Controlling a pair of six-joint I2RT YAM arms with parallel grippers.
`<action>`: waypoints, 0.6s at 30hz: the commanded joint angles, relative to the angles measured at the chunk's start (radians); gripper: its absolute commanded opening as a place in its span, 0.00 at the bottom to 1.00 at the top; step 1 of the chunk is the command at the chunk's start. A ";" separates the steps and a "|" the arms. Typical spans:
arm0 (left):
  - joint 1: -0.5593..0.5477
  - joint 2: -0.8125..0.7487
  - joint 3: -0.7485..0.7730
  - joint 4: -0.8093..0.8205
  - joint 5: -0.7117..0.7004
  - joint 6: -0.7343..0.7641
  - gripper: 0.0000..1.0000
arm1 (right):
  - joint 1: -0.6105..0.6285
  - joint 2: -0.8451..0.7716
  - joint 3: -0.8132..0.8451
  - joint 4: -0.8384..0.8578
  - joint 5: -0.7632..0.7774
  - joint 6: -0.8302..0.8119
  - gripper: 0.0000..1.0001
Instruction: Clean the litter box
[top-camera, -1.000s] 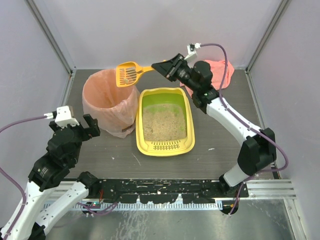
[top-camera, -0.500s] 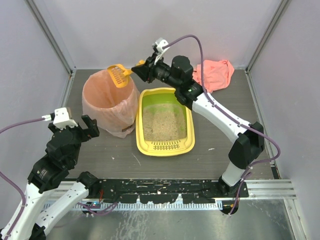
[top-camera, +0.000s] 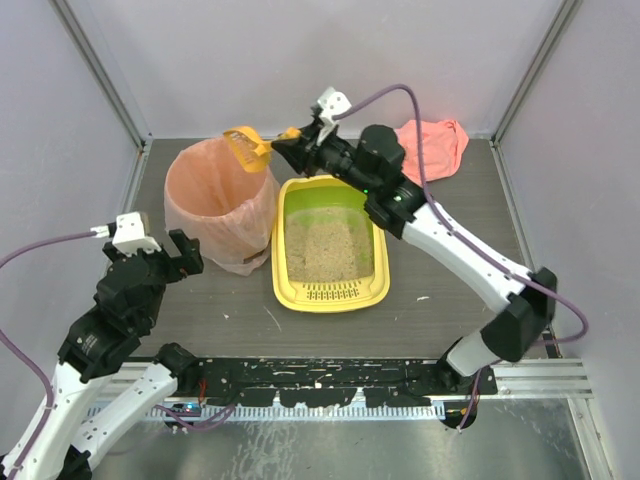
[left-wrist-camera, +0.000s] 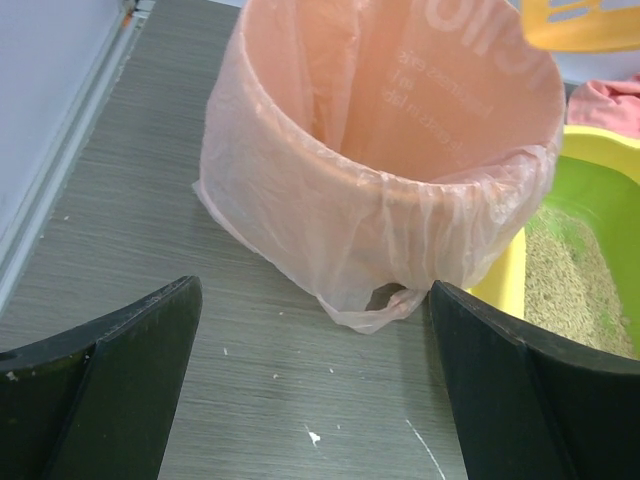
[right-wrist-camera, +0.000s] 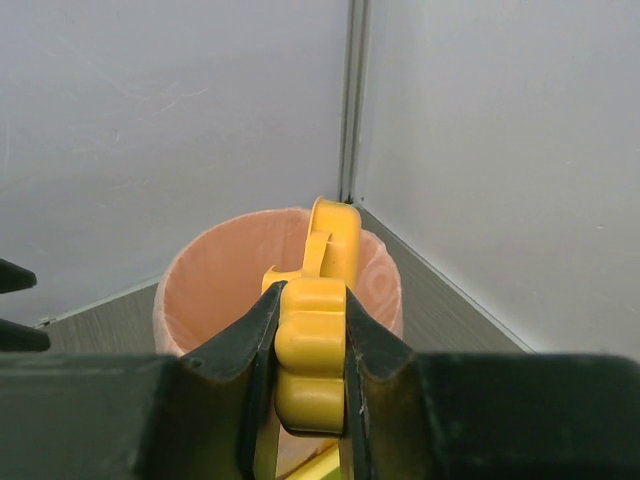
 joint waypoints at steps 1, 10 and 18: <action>0.004 0.038 0.005 0.072 0.094 0.033 0.98 | -0.003 -0.226 -0.088 0.065 0.128 0.049 0.01; -0.013 0.222 0.043 0.149 0.336 -0.050 0.88 | -0.003 -0.450 -0.200 -0.283 0.444 0.081 0.01; -0.370 0.455 0.076 0.226 0.075 -0.070 0.84 | -0.020 -0.504 -0.349 -0.431 0.576 0.220 0.01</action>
